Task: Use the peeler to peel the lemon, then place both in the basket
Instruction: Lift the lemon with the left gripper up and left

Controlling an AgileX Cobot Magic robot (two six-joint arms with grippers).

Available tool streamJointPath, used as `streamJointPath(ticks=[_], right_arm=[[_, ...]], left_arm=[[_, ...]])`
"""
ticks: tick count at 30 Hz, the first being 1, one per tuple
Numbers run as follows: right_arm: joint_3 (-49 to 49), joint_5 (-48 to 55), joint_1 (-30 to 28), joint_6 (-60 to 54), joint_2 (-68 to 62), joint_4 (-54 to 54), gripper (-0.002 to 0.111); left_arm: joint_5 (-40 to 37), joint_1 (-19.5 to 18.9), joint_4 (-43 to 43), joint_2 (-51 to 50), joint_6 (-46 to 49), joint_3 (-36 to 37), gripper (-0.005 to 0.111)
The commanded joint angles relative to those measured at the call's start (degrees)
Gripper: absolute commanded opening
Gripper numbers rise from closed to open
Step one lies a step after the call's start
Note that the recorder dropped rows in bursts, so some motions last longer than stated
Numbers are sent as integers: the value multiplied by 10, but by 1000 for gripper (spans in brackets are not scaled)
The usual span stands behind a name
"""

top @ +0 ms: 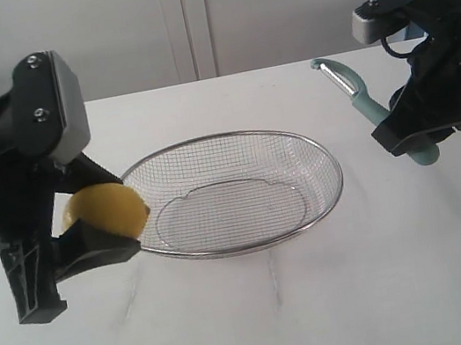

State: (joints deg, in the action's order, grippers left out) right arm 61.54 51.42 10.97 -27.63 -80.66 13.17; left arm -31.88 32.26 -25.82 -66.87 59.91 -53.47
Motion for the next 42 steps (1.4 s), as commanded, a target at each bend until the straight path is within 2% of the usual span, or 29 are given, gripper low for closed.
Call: streamJointPath(ticks=[1, 7, 36, 42], right_arm=[[-3, -7, -1, -7, 5, 3, 0], [-3, -7, -1, -7, 5, 3, 0], [-3, -8, -1, -7, 5, 2, 0], [-3, -12, -1, -7, 5, 2, 0]], left_arm=[[94, -20, -49, 65, 32, 50, 0], [160, -30, -78, 81, 35, 84, 0], [178, -30, -189, 81, 30, 84, 0], [205, -28, -221, 80, 30, 84, 0]])
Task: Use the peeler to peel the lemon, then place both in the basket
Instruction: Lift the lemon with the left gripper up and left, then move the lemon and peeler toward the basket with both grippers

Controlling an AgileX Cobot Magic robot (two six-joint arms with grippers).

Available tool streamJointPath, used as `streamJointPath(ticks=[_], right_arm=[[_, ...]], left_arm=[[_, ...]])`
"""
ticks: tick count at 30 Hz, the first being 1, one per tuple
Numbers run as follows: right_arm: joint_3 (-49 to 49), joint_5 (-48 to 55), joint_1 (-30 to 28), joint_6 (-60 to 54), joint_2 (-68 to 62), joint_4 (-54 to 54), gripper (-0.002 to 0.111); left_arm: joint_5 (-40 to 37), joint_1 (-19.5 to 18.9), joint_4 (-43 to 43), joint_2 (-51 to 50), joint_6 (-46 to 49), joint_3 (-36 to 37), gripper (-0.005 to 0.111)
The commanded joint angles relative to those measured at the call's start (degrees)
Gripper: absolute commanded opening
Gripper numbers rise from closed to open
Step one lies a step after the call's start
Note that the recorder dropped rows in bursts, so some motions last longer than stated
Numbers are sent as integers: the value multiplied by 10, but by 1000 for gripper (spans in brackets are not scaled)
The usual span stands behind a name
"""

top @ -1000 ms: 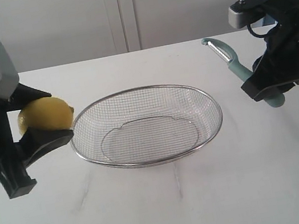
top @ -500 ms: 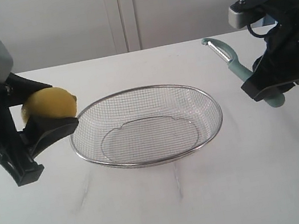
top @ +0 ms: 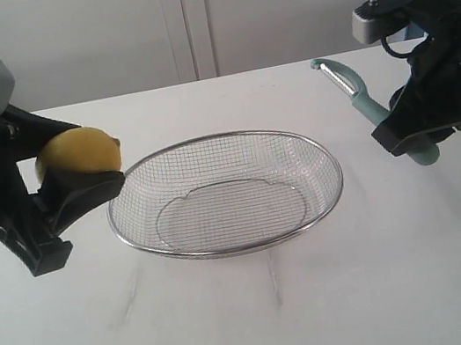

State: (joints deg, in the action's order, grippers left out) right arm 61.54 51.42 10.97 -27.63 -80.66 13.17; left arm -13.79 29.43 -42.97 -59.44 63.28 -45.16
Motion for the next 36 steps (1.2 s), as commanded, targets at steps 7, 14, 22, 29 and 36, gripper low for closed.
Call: streamJointPath(ticks=[7, 14, 22, 29, 36], right_arm=[[-3, -52, -1, -6, 5, 5, 0], [-3, -53, -1, -2, 5, 32, 0], [-3, -54, -1, -2, 2, 92, 0], [-7, -45, -1, -2, -46, 145, 0], [-11, 26, -1, -115, -123, 321, 0]], left_arm=[[109, 43, -118, -34, 9, 0, 0], [160, 67, -105, -82, 66, -6, 0], [152, 67, -108, -134, 57, -32, 0], [101, 67, -108, -149, 57, -36, 0], [77, 67, -108, -149, 57, -36, 0]])
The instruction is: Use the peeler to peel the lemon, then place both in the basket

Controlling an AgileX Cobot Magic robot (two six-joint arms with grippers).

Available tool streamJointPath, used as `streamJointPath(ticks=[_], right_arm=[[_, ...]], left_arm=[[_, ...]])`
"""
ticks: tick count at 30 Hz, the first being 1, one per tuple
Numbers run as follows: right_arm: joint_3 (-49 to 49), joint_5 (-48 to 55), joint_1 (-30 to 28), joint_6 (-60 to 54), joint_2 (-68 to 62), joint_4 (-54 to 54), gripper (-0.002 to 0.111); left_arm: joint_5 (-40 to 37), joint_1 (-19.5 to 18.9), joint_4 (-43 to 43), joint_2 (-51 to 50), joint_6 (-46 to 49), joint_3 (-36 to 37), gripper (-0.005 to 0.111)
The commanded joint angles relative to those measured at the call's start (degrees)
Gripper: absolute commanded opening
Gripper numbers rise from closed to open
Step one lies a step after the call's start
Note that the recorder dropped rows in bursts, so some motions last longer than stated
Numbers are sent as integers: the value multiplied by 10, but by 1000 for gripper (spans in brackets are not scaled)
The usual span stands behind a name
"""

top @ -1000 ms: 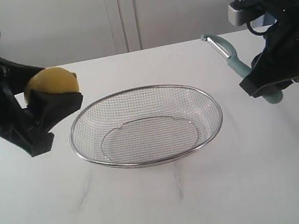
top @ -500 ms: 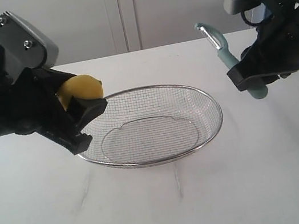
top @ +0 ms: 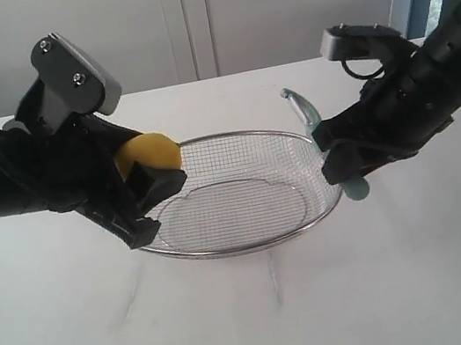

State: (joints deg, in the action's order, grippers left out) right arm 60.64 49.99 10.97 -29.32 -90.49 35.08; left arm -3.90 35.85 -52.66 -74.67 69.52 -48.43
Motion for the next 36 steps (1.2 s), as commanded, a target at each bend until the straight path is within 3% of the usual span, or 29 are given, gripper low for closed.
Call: streamJointPath(ticks=[1, 12, 27, 36], right_arm=[[-2, 51, -1, -119, -29, 123, 0], [-2, 154, 0, -256, -102, 292, 0], [-2, 177, 96, -266, -157, 336, 0], [-2, 200, 102, -290, -157, 388, 0]], left_arm=[[-22, 2, -11, 4, -5, -4, 0], [-23, 2, -11, 4, -5, -4, 0], [-39, 2, -11, 4, -5, -4, 0], [-39, 2, -11, 4, -5, -4, 0]])
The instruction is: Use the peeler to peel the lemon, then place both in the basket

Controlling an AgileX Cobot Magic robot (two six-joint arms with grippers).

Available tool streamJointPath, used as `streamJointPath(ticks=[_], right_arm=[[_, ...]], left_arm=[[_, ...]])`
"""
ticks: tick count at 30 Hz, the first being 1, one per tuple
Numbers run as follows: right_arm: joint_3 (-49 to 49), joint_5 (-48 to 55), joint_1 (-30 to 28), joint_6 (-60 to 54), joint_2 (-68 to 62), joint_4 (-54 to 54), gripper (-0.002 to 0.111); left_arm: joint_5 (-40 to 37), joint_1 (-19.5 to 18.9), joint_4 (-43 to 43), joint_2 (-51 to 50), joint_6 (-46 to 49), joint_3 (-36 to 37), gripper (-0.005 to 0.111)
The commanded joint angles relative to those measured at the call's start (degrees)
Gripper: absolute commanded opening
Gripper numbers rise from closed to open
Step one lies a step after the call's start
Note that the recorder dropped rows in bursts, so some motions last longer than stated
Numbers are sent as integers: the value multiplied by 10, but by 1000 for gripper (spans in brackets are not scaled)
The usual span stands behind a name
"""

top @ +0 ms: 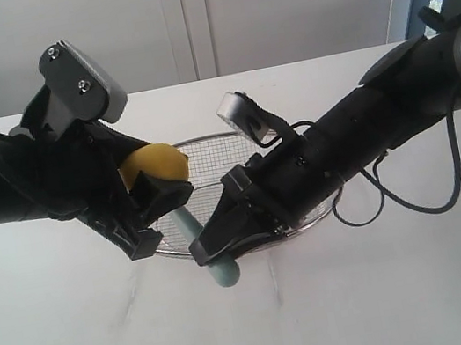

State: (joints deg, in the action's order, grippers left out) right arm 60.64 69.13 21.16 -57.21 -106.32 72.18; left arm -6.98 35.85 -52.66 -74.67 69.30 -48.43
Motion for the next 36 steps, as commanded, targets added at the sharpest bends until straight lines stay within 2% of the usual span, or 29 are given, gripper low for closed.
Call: streamJointPath(ticks=[1, 11, 15, 36], right_arm=[[-2, 8, 0, -11, 2, 17, 0], [-2, 8, 0, -11, 2, 27, 0], [-2, 8, 0, -11, 2, 30, 0], [-2, 8, 0, -11, 2, 53, 0]], left_arm=[[-8, 2, -11, 4, -3, -4, 0], [1, 2, -7, 4, 0, -4, 0], [24, 2, 24, 4, 0, -4, 0], [49, 2, 24, 20, 0, -4, 0]])
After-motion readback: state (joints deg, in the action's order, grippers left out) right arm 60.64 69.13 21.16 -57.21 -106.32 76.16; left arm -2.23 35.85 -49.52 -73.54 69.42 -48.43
